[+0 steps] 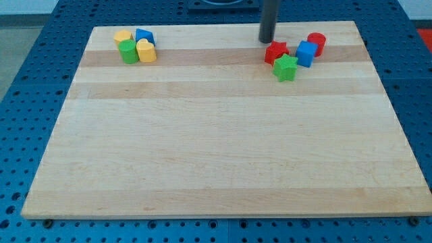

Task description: Place the arm in between red star and green star

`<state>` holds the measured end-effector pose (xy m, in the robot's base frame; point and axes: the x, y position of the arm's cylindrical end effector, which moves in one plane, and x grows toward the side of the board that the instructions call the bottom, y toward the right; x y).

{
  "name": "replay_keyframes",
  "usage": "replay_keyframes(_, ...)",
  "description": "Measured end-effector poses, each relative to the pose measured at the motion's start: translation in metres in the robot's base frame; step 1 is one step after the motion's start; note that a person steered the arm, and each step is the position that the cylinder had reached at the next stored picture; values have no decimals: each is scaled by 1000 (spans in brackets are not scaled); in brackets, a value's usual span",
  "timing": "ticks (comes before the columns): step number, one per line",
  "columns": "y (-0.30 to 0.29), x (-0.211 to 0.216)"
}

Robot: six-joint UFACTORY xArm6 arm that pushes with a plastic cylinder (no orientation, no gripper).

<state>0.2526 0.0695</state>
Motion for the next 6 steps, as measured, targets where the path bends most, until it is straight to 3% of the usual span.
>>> replay_keyframes(1,-29,49)
replay_keyframes(2,-3,85)
replay_keyframes(4,47,57)
replay_keyframes(6,47,53)
